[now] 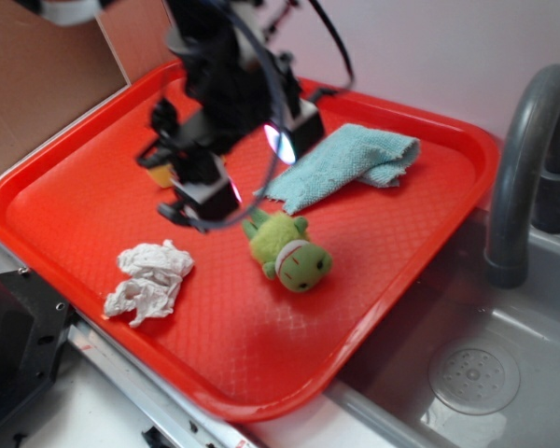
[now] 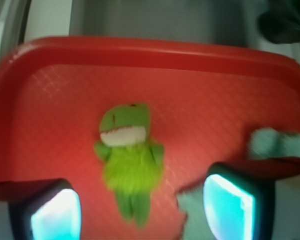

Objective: Grab the green animal.

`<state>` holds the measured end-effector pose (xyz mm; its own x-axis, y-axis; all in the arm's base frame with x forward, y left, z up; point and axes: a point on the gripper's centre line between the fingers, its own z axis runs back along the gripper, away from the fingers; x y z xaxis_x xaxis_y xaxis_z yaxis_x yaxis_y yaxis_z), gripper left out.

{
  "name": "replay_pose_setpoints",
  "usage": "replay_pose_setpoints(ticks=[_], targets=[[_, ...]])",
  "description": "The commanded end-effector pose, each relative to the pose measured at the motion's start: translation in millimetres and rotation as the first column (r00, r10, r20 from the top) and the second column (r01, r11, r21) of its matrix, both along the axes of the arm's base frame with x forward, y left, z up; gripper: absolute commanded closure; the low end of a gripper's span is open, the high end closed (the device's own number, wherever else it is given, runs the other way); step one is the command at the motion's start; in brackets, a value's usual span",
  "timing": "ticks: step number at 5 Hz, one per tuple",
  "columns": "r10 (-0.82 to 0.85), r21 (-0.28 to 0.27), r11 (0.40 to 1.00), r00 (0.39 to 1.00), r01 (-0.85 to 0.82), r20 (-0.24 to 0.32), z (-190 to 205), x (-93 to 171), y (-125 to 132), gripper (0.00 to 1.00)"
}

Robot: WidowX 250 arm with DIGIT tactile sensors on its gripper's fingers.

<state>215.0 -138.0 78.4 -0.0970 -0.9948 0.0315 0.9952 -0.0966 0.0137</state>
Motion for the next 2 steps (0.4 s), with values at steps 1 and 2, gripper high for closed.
replay_pose_setpoints(ticks=[1, 2], targets=[[-0.030, 0.056, 0.998, 0.999, 0.031, -0.017, -22.4, -8.6, -11.9, 0.00], [-0.011, 0.088, 0.996, 0.999, 0.014, -0.036, -36.8, -10.4, -5.2, 0.00]])
